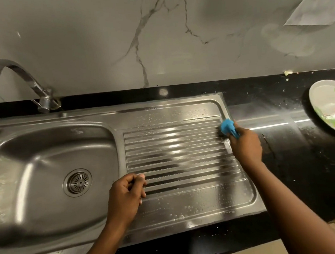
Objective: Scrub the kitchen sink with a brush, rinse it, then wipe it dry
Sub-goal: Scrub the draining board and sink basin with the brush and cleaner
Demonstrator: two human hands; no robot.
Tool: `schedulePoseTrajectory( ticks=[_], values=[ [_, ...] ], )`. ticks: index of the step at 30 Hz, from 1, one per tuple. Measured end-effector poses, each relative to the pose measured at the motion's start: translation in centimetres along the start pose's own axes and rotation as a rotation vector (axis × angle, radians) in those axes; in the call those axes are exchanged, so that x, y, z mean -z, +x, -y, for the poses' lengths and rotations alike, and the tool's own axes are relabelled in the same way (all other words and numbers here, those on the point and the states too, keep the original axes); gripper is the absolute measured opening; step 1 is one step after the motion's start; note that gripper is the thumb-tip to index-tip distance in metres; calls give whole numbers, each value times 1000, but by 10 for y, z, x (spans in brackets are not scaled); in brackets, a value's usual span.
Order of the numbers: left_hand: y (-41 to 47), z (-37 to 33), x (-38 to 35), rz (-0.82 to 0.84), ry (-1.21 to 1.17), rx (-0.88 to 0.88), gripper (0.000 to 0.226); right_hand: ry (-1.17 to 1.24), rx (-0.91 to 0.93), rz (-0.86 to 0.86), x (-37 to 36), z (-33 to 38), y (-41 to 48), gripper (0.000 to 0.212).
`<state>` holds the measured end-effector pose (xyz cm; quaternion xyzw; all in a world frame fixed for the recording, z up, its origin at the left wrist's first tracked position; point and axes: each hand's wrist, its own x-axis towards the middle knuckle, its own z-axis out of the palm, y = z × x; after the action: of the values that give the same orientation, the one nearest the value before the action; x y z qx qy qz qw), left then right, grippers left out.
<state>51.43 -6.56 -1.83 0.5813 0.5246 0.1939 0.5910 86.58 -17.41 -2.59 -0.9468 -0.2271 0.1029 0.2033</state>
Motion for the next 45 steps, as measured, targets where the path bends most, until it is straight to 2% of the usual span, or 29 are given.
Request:
schedulePoseTrajectory(
  ticks=[4,9,13,17,20,22,24,27,30,32,34,37,40,43,45],
  values=[
    [2,2,17,4,9,-3,32,27,-89,24,-8,17,15,44],
    [4,10,48,-22,16,1,31,123,-35,99,-36,85,24,39],
    [5,17,75,-66,-10,34,31,184,80,189,-85,168,-11,29],
    [4,20,103,-116,-13,43,30,257,279,303,-149,262,-68,33],
    [4,21,123,-133,10,30,29,125,422,352,-174,313,-98,38],
    [7,23,135,-145,3,29,29,79,440,342,-179,318,-103,40],
    [11,28,143,-143,-12,32,29,134,371,302,-173,302,-91,33],
    [18,37,152,-137,-25,45,29,188,152,192,-143,260,-49,20],
    [24,41,157,-116,-17,43,29,137,-43,76,-110,226,-18,28],
    [27,42,160,-101,-20,43,29,164,-115,52,-112,228,-20,32],
    [29,41,163,-84,-12,41,29,228,-84,86,-135,252,-37,30],
    [32,38,168,-69,-5,38,28,336,71,176,-177,303,-77,25],
    [32,35,173,-57,21,27,28,288,169,222,-199,340,-104,30],
    [32,33,178,-48,31,22,28,215,201,246,-192,334,-96,31],
    [32,34,178,-52,25,22,28,214,160,223,-176,309,-75,28]
  ],
)
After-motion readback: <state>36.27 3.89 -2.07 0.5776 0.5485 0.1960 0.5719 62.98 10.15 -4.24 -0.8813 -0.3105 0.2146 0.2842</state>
